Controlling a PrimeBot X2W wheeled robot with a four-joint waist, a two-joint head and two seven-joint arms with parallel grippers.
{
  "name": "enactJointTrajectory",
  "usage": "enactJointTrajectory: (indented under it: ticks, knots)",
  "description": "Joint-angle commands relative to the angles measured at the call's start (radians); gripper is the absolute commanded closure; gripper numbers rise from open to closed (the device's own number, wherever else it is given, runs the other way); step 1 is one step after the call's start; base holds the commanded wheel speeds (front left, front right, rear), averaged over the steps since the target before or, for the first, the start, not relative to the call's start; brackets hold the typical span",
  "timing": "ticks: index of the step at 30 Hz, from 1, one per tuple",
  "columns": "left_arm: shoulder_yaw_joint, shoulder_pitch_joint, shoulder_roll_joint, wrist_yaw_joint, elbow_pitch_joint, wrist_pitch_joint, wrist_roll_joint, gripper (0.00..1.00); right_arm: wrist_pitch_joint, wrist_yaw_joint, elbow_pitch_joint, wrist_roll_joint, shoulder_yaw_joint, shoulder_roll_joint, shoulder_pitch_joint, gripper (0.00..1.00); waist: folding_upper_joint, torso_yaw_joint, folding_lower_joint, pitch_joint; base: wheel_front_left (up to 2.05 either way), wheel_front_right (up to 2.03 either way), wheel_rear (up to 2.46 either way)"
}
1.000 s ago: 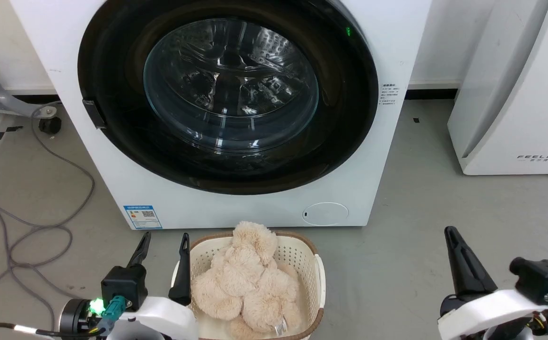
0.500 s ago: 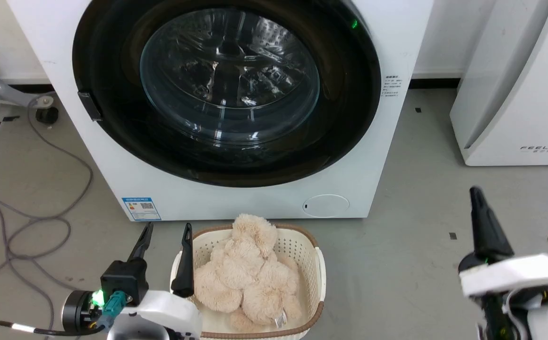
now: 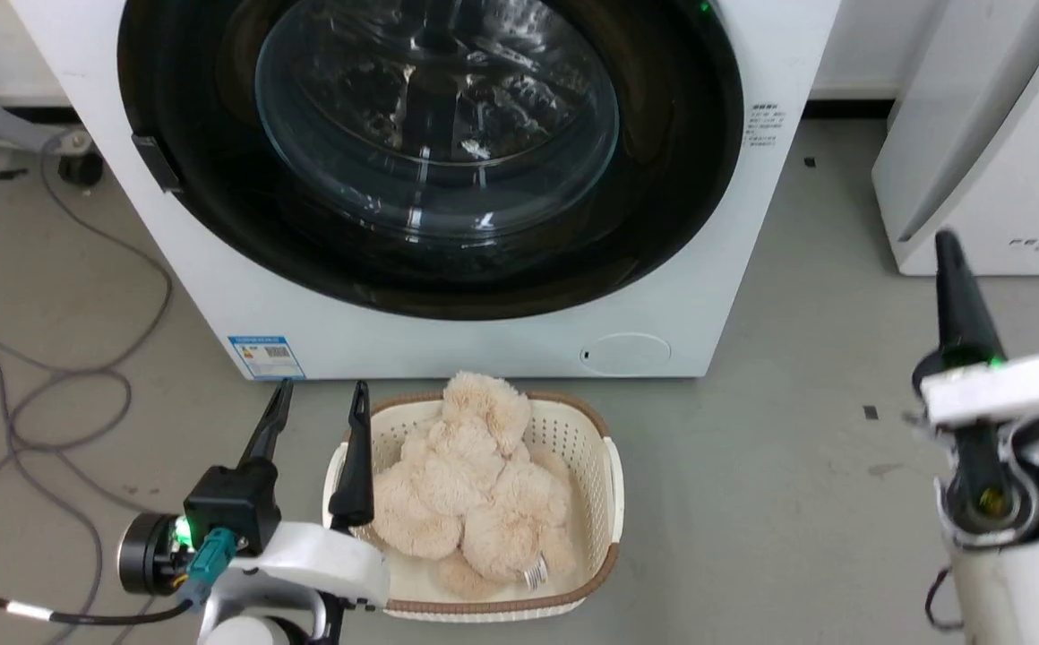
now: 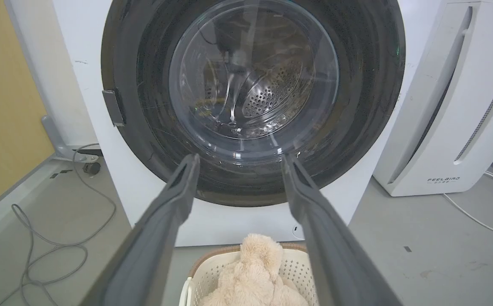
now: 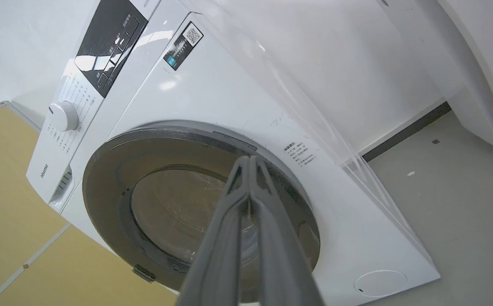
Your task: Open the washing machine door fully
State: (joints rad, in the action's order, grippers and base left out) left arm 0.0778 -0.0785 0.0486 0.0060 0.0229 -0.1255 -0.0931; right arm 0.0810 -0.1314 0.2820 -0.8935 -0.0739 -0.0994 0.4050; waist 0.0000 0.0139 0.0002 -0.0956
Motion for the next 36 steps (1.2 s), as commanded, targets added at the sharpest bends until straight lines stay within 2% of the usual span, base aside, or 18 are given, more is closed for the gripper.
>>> enactJointTrajectory:
  ticks: [1, 18, 26, 36]
  knots:
    - [0.002, -0.023, 0.001, 0.002, -0.007, -0.012, -0.009, 0.0, -0.004, 0.0, 0.026, -0.044, 0.0, -0.014, 0.054, 1.0, 0.0, 0.002, -0.0002, -0.015, 0.0, 0.0, 0.0]
    - [0.028, -0.099, 0.001, -0.004, -0.042, -0.047, -0.024, 0.0, -0.112, 0.0, 0.304, -0.265, 0.095, -0.1, 0.484, 1.0, 0.0, 0.022, -0.0002, -0.134, 0.0, 0.0, 0.0]
    - [0.042, -0.134, 0.001, -0.006, -0.056, -0.062, -0.034, 0.0, -0.184, 0.0, 0.432, -0.308, 0.18, -0.127, 0.671, 1.0, 0.0, 0.039, -0.0002, -0.187, 0.0, 0.0, 0.0]
    - [0.061, -0.171, 0.001, 0.001, -0.075, -0.083, -0.053, 0.0, -0.32, 0.001, 0.67, -0.325, 0.324, -0.159, 0.927, 1.0, 0.0, 0.053, -0.0002, -0.251, 0.0, 0.0, 0.0]
